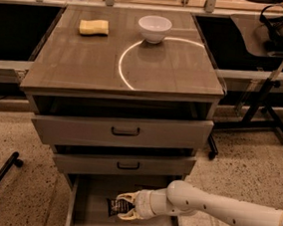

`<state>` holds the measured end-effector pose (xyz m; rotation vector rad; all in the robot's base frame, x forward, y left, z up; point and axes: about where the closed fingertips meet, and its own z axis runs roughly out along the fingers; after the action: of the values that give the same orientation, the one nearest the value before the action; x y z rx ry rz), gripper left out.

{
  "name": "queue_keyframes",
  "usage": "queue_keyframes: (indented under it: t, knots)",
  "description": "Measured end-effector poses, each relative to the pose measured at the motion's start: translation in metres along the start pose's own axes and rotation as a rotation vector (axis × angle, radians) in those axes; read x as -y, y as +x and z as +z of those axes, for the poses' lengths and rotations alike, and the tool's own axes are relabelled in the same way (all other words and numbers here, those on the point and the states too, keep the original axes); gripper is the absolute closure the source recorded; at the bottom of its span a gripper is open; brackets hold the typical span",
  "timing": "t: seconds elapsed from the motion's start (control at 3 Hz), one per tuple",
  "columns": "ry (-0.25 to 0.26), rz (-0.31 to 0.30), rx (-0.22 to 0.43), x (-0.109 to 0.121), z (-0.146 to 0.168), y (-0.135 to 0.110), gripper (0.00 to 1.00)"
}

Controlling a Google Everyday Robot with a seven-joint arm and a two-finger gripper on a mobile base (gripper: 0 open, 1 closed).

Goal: Pick rxbar chocolate from bottom drawer and place on counter

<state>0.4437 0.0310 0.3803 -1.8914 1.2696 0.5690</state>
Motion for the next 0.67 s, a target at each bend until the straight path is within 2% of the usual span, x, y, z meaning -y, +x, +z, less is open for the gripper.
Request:
queue_keyframes:
  t: [0.33,0.67]
  knots:
    - [-0.010,-0.013,0.006,0.000,-0.001,-0.005,1.00]
    - [-0.022,-0.080,0.049,0.006,-0.022,-0.030,1.00]
